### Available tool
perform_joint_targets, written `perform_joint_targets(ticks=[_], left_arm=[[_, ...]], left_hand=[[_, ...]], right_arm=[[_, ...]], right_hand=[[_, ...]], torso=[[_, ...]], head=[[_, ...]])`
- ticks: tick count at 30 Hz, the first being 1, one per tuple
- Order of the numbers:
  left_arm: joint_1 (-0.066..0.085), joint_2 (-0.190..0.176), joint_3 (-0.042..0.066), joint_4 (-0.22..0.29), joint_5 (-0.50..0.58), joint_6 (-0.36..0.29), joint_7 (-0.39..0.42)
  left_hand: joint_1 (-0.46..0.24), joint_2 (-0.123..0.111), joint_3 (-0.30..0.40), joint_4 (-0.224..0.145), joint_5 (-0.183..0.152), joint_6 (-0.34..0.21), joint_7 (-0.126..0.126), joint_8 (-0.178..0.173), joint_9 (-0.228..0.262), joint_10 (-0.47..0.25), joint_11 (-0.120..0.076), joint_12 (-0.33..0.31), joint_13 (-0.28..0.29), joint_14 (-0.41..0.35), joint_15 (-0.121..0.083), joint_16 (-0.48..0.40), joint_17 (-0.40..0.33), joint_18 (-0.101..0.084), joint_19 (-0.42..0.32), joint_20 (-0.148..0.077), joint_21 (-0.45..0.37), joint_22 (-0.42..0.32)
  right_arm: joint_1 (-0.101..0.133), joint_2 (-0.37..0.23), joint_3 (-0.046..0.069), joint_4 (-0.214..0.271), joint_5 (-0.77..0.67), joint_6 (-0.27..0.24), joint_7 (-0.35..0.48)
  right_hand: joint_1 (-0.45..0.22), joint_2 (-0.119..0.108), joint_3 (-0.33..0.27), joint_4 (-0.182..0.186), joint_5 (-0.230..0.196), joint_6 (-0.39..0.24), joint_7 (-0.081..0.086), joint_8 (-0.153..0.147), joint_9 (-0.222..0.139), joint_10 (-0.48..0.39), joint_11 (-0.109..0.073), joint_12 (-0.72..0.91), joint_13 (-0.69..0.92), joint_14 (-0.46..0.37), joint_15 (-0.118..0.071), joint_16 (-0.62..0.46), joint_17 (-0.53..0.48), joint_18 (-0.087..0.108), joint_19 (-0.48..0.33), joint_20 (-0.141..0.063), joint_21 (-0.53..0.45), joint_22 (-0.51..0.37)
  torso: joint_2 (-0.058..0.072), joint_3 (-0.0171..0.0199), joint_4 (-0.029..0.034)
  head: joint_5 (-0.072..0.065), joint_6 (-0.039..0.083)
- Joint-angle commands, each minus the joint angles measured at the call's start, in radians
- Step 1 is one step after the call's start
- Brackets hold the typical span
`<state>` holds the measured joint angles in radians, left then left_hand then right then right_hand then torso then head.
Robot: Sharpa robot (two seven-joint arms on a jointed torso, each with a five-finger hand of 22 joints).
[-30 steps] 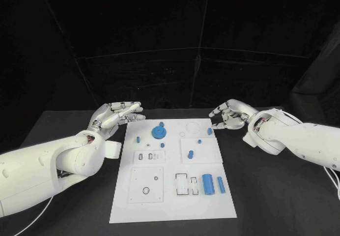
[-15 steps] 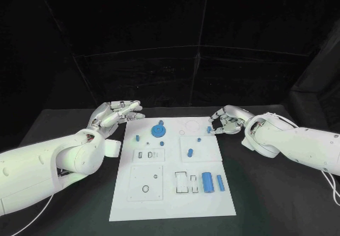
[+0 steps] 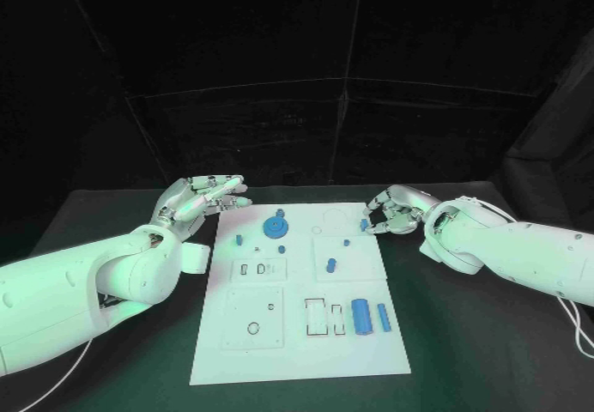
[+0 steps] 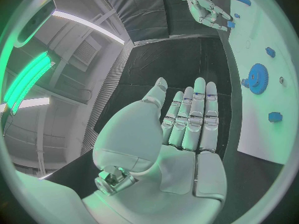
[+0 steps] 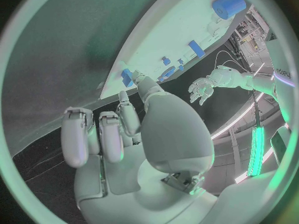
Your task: Assemble the parts on the task board
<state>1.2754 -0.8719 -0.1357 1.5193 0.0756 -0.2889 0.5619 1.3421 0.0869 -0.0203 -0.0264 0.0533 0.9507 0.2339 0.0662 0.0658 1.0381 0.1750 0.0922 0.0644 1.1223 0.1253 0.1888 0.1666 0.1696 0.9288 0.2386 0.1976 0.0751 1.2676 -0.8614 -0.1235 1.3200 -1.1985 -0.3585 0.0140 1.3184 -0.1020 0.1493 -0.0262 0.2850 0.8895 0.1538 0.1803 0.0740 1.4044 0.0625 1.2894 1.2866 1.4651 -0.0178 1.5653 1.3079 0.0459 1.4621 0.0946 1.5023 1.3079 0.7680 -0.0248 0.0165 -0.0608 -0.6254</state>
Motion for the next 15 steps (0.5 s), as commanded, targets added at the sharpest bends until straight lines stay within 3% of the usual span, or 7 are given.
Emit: perform_joint_targets(ticks=[1,7,13,15], left_arm=[[0.001,0.001,0.001,0.001,-0.005,0.013,0.002],[0.001,0.001,0.001,0.002,-0.005,0.014,0.0],[0.001,0.001,0.001,0.003,-0.005,0.014,-0.001],[0.001,0.0,0.001,0.003,-0.005,0.014,-0.001]], left_hand=[[-0.001,0.0,0.001,-0.005,-0.005,0.002,0.005,0.002,0.0,0.006,0.002,0.001,-0.001,0.004,-0.001,-0.005,0.001,0.014,0.008,0.0,-0.005,-0.001],[-0.001,0.0,0.001,-0.006,-0.005,0.002,0.005,0.001,0.0,0.006,0.003,0.001,-0.001,0.004,-0.001,-0.005,0.001,0.013,0.008,0.0,-0.005,-0.002],[-0.001,0.0,0.001,-0.006,-0.005,0.002,0.005,0.001,0.0,0.006,0.003,0.001,-0.001,0.004,-0.001,-0.005,0.001,0.013,0.008,0.0,-0.005,-0.002],[-0.001,0.0,0.001,-0.006,-0.005,0.001,0.005,0.001,-0.001,0.005,0.003,0.0,-0.001,0.005,0.0,-0.006,0.001,0.013,0.009,0.0,-0.006,-0.002]], right_arm=[[-0.001,0.006,0.0,-0.002,-0.008,0.005,-0.002],[-0.005,0.018,0.0,-0.013,-0.007,0.016,-0.002],[-0.011,0.026,0.001,-0.02,-0.007,0.024,-0.003],[-0.011,0.028,0.001,-0.022,-0.007,0.024,-0.004]], right_hand=[[0.003,0.02,0.002,0.004,-0.01,0.013,0.0,0.009,0.001,0.007,0.001,0.009,0.003,0.106,0.007,0.006,0.263,-0.008,0.033,0.0,0.004,0.08],[0.014,0.043,0.019,-0.002,-0.063,0.034,-0.002,0.011,-0.002,0.01,-0.001,0.018,0.008,0.106,0.006,0.006,0.263,-0.009,0.035,-0.001,0.004,0.082],[0.019,0.047,0.025,-0.006,-0.074,0.039,-0.002,0.009,-0.004,0.011,-0.001,0.021,0.01,0.106,0.006,0.006,0.263,-0.009,0.035,-0.002,0.005,0.084],[0.02,0.047,0.026,-0.006,-0.074,0.039,-0.002,0.009,-0.004,0.011,-0.001,0.021,0.01,0.106,0.006,0.006,0.263,-0.009,0.035,-0.002,0.005,0.084]], torso=[[0.0,-0.0005,0.0003],[0.0,-0.0006,0.0007],[0.0,0.0,-0.0004],[-0.001,0.0004,0.0003]], head=[[0.001,-0.001],[0.0,-0.004],[-0.003,-0.005],[-0.01,-0.005]])
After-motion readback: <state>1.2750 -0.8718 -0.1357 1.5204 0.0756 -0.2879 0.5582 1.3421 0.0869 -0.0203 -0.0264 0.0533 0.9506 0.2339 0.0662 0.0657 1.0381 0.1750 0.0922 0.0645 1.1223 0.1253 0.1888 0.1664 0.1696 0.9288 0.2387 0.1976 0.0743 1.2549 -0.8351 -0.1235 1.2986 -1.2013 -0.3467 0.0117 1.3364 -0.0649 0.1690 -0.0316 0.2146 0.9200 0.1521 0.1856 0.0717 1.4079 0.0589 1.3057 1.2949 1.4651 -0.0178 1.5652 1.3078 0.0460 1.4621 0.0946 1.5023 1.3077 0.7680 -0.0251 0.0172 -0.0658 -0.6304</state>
